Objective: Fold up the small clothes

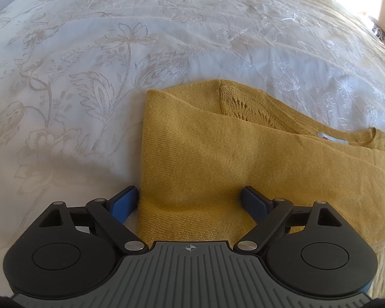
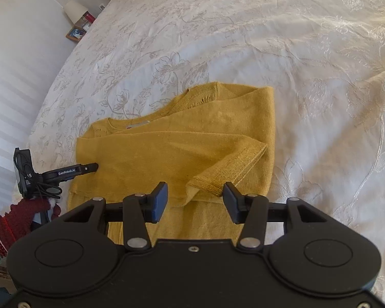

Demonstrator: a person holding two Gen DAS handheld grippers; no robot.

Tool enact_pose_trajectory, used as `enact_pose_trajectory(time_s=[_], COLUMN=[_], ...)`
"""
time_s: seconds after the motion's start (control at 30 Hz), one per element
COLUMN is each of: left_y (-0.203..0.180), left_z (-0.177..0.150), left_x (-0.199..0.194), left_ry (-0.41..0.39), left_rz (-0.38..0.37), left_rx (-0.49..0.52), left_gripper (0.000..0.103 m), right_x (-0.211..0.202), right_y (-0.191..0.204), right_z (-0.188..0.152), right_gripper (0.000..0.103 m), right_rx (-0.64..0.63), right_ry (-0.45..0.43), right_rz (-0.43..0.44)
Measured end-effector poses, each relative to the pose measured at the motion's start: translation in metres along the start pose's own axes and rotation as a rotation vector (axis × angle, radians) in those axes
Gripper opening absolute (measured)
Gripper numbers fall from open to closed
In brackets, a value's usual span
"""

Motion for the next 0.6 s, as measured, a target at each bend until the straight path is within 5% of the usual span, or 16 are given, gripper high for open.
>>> enact_pose_trajectory(time_s=[0.33, 0.5, 0.6], left_y=[0.002, 0.002, 0.002], left_z=[0.004, 0.003, 0.002], left_x=[0.001, 0.001, 0.0], left_ry=[0.02, 0.016, 0.016], left_rz=[-0.006, -0.006, -0.013], left_rx=[0.001, 0.003, 0.016], left_gripper=[0.089, 0.09, 0.09], right_x=[0.014, 0.042, 0.063], right_y=[0.044, 0.048, 0.025], right_z=[0.028, 0.01, -0.006], right_gripper=[0.06, 0.063, 0.063], right_rx=[-0.204, -0.229, -0.184], right_ry=[-0.136, -0.04, 0.041], right_rz=[-0.154, -0.132, -0.217])
Point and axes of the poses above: each gripper's, at about its wrist camera, not at the fingertips, and x roughly the way its jaws point, y to its left, z to its top, the point moved 8 cm from there along x, roughly the way its jaws point, and after that the axes turned 13 degrees about -z, right-handed, at the moved point
